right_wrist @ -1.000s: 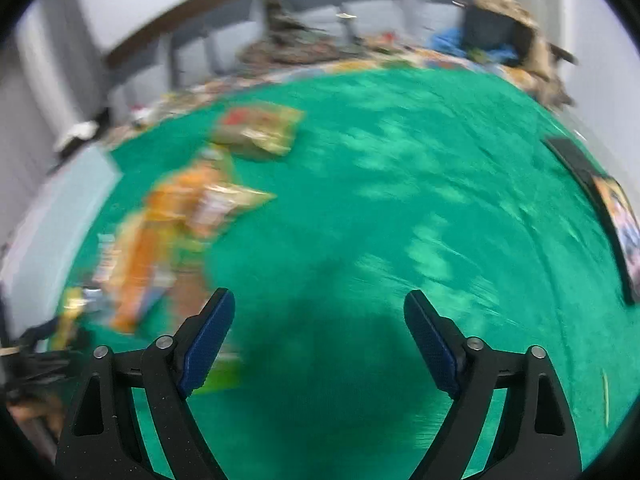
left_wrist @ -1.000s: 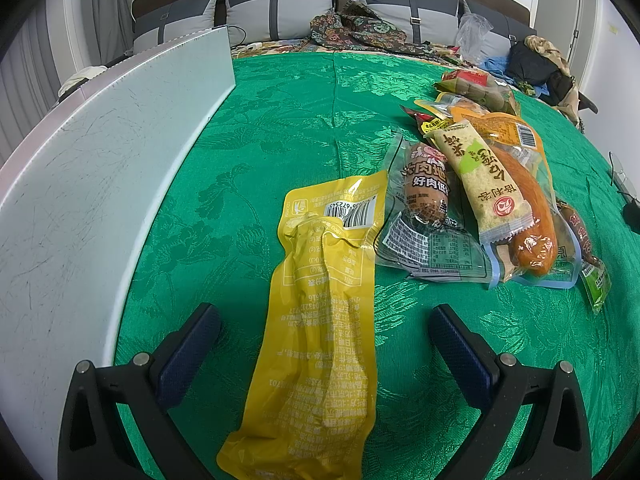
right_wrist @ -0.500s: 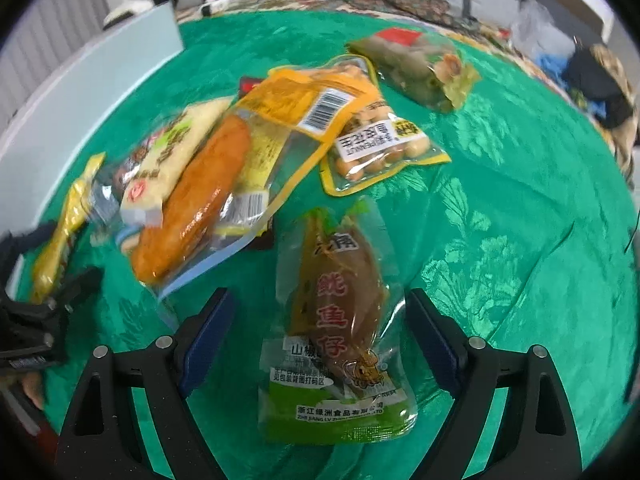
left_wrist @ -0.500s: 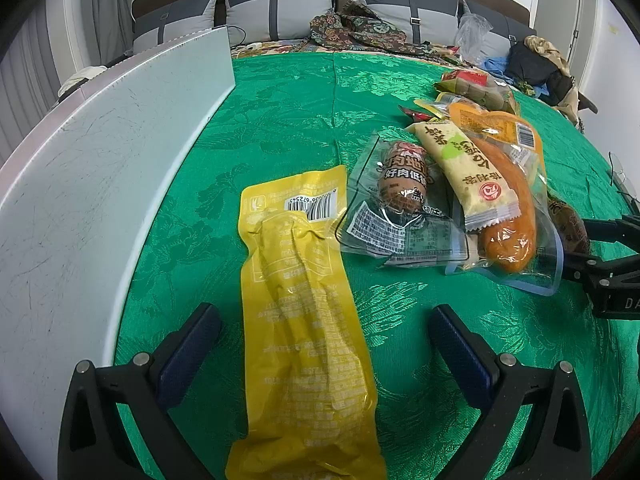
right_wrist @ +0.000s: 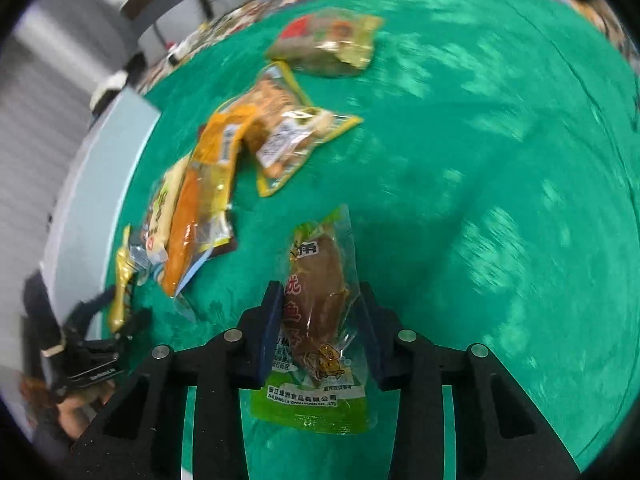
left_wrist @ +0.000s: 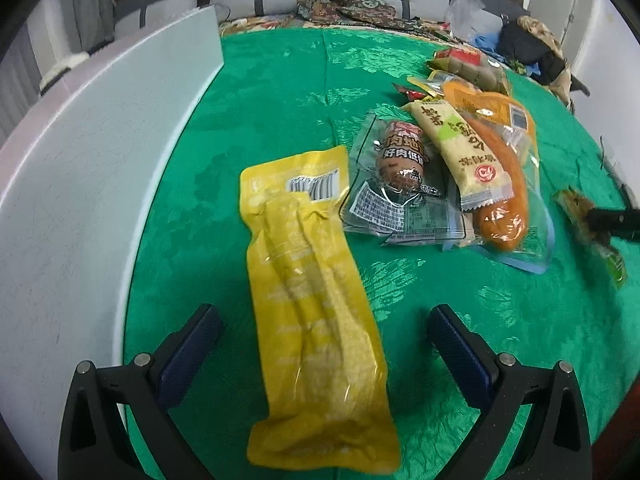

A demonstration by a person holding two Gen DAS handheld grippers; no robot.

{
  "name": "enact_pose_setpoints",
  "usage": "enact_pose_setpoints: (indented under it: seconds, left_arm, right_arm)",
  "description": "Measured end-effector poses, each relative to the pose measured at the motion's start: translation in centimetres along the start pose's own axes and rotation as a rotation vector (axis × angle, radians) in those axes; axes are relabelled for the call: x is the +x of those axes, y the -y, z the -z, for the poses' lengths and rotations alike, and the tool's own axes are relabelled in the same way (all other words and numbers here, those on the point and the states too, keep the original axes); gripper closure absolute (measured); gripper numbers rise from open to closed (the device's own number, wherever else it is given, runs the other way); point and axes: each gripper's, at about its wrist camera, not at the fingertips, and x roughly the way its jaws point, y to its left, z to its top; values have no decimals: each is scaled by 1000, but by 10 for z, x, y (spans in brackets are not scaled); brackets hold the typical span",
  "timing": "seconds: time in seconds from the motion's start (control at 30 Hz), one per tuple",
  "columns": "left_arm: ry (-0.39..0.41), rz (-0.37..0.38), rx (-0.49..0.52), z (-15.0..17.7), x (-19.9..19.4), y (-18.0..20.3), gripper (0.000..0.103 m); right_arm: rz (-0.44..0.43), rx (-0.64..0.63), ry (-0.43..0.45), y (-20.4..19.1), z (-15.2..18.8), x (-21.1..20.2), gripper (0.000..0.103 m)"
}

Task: Organize snacks
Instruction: 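Grasp the green fish-snack packet with the right tool while the left tool grasps the yellow packet, then carry both packets into the white box and open both tools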

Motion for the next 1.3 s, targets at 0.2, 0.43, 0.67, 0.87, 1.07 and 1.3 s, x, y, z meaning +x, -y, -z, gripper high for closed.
enact_pose_setpoints:
  seconds: [0.2, 0.43, 0.67, 0.87, 1.07, 1.3]
  left_arm:
    - [-20, -11, 5, -6, -5, -4, 50]
    - [-26, 102, -99, 1, -22, -17, 60]
    - [-9, 120, -110, 18, -32, -11, 60]
    - [2, 120, -113, 23, -36, -6, 60]
    - [24, 138, -124, 31, -49, -13, 60]
    - [35, 197, -172, 36, -53, -16, 60]
  right_arm:
    - [21, 8, 2, 5, 6, -10, 65]
    - [-77, 31, 32, -10, 15, -19, 89]
    - [27, -6, 27, -11, 15, -23, 31]
    - [165, -72, -52, -36, 26, 3, 25]
    - [216, -159, -34, -43, 29, 11, 66]
    - [69, 30, -66, -3, 24, -12, 67]
